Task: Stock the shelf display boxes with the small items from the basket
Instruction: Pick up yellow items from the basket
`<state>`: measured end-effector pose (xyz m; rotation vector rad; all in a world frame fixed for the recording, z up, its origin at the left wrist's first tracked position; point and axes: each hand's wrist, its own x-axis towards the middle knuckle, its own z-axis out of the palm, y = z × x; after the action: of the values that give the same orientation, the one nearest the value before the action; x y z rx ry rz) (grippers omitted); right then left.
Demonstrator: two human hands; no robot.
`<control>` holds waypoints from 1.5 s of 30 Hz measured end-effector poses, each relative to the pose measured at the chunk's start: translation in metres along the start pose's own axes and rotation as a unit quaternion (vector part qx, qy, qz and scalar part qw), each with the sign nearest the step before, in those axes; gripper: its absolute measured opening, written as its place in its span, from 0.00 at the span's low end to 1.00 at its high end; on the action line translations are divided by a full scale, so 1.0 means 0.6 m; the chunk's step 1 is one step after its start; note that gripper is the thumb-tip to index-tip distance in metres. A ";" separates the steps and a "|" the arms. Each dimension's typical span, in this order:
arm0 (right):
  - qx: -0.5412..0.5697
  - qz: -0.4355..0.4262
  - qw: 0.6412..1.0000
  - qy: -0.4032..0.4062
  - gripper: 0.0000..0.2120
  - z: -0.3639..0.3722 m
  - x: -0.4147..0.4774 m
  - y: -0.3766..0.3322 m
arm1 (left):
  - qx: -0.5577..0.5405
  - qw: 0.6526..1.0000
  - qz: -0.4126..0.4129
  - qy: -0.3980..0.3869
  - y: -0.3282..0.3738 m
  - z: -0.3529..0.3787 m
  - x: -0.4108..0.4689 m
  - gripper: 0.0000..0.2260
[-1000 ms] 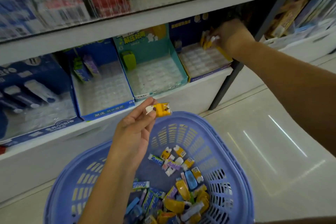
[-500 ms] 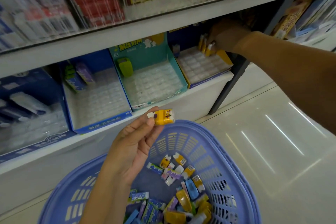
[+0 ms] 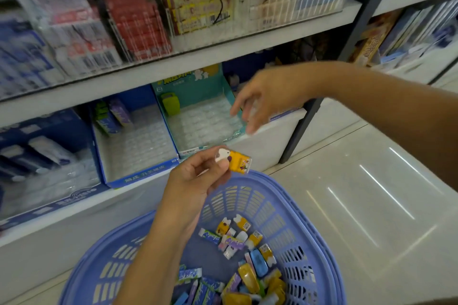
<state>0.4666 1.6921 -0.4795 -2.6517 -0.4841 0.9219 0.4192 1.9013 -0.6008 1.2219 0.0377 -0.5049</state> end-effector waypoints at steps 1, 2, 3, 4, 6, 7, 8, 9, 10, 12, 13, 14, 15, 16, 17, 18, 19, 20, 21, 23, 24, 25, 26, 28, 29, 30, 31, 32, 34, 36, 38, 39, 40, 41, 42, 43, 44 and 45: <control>0.058 -0.017 0.998 -0.005 0.24 0.015 0.006 -0.012 | 0.024 1.000 0.011 0.010 0.004 0.009 0.002 0.12; 0.073 -0.024 0.997 0.000 0.27 0.029 0.012 -0.022 | 0.049 0.998 0.022 0.021 0.007 0.017 0.004 0.12; 0.073 -0.034 0.997 0.007 0.28 0.049 0.015 -0.032 | 0.072 0.996 0.033 0.032 0.011 0.027 0.006 0.12; 0.049 -0.045 0.997 0.037 0.28 0.066 0.018 -0.033 | 0.087 0.994 0.045 0.041 0.013 0.036 0.010 0.12; 0.036 -0.034 0.995 0.092 0.24 0.073 0.018 -0.022 | 0.096 0.992 0.064 0.052 0.016 0.053 0.019 0.12; 0.056 -0.023 0.993 0.105 0.21 0.067 0.016 -0.009 | 0.101 0.991 0.070 0.052 0.018 0.062 0.026 0.12; 0.067 -0.007 0.991 0.116 0.17 0.061 0.014 0.006 | 0.120 0.988 0.080 0.050 0.019 0.070 0.034 0.10; 0.065 0.010 0.988 0.143 0.13 0.055 0.012 0.022 | 0.147 0.984 0.091 0.044 0.018 0.078 0.044 0.08; 0.044 0.036 0.981 0.185 0.11 0.047 0.012 0.040 | 0.189 0.976 0.104 0.034 0.017 0.085 0.054 0.07; -0.042 0.090 0.958 0.270 0.11 0.029 0.013 0.082 | 0.325 0.935 0.143 0.002 0.012 0.099 0.077 0.09; -0.094 0.122 0.944 0.292 0.12 0.020 0.015 0.103 | 0.407 0.898 0.167 -0.021 0.010 0.107 0.089 0.13; -0.139 0.156 0.931 0.298 0.13 0.012 0.018 0.120 | 0.485 0.852 0.191 -0.047 0.006 0.115 0.101 0.16; -0.170 0.188 0.922 0.293 0.14 0.005 0.024 0.136 | 0.553 0.804 0.205 -0.076 0.002 0.125 0.114 0.19; -0.185 0.217 0.917 0.280 0.15 0.000 0.030 0.149 | 0.615 0.754 0.208 -0.101 -0.003 0.133 0.125 0.23; -0.191 0.241 0.915 0.260 0.16 -0.004 0.038 0.157 | 0.674 0.700 0.204 -0.117 -0.010 0.140 0.136 0.25; -0.195 0.264 0.915 0.234 0.17 -0.006 0.046 0.162 | 0.726 0.647 0.199 -0.121 -0.016 0.145 0.144 0.27; -0.197 0.282 0.914 0.213 0.18 -0.007 0.054 0.166 | 0.767 0.601 0.193 -0.119 -0.023 0.148 0.150 0.29; -0.204 0.296 0.911 0.201 0.19 -0.006 0.065 0.170 | 0.793 0.567 0.191 -0.116 -0.029 0.148 0.155 0.30; -0.216 0.302 0.907 0.198 0.19 -0.004 0.075 0.175 | 0.805 0.549 0.194 -0.111 -0.036 0.146 0.157 0.30; -0.258 0.301 0.897 0.194 0.18 0.000 0.090 0.182 | 0.800 0.553 0.208 -0.102 -0.046 0.138 0.160 0.31; -0.283 0.299 0.891 0.193 0.17 0.001 0.094 0.186 | 0.793 0.561 0.217 -0.100 -0.048 0.134 0.162 0.31; -0.300 0.295 0.887 0.191 0.17 0.001 0.097 0.189 | 0.787 0.565 0.226 -0.100 -0.050 0.131 0.163 0.31; -0.310 0.290 0.886 0.188 0.17 -0.002 0.097 0.192 | 0.785 0.565 0.233 -0.101 -0.050 0.129 0.164 0.31; -0.293 0.281 0.896 0.180 0.18 -0.010 0.097 0.196 | 0.782 0.567 0.236 -0.106 -0.049 0.127 0.165 0.31; -0.287 0.277 0.900 0.175 0.17 -0.013 0.098 0.197 | 0.781 0.569 0.234 -0.109 -0.048 0.128 0.165 0.31; -0.289 0.274 0.901 0.174 0.16 -0.015 0.101 0.197 | 0.781 0.570 0.231 -0.111 -0.048 0.128 0.165 0.31; -0.293 0.273 0.899 0.174 0.16 -0.016 0.104 0.195 | 0.781 0.570 0.228 -0.113 -0.048 0.128 0.165 0.30; -0.302 0.274 0.896 0.174 0.16 -0.016 0.106 0.193 | 0.782 0.569 0.226 -0.113 -0.047 0.129 0.166 0.30; -0.308 0.273 0.894 0.179 0.16 -0.017 0.108 0.188 | 0.785 0.567 0.222 -0.113 -0.046 0.130 0.169 0.30; -0.310 0.279 0.891 0.180 0.16 -0.017 0.105 0.186 | 0.791 0.562 0.213 -0.118 -0.044 0.131 0.171 0.30; -0.308 0.290 0.890 0.171 0.17 -0.014 0.101 0.183 | 0.792 0.559 0.209 -0.124 -0.040 0.132 0.172 0.31; -0.307 0.298 0.889 0.164 0.18 -0.010 0.100 0.180 | 0.794 0.557 0.206 -0.129 -0.038 0.132 0.173 0.31; -0.308 0.305 0.887 0.159 0.19 -0.007 0.098 0.175 | 0.795 0.557 0.199 -0.136 -0.035 0.132 0.172 0.31; -0.301 0.310 0.887 0.164 0.20 -0.005 0.097 0.171 | 0.792 0.560 0.195 -0.142 -0.033 0.132 0.168 0.31; -0.290 0.314 0.887 0.177 0.21 -0.003 0.095 0.162 | 0.786 0.568 0.193 -0.148 -0.030 0.131 0.161 0.31; -0.278 0.316 0.887 0.193 0.21 0.000 0.091 0.150 | 0.769 0.588 0.199 -0.153 -0.029 0.129 0.152 0.30; -0.259 0.305 0.893 0.208 0.20 0.003 0.085 0.130 | 0.740 0.620 0.212 -0.152 -0.029 0.124 0.138 0.28; -0.244 0.284 0.902 0.215 0.19 0.009 0.078 0.107 | 0.693 0.667 0.236 -0.137 -0.031 0.116 0.119 0.24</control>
<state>0.5114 1.6540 -0.5331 -3.4176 0.2181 0.3159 0.4589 1.8089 -0.6139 2.5207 -1.1038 -0.1674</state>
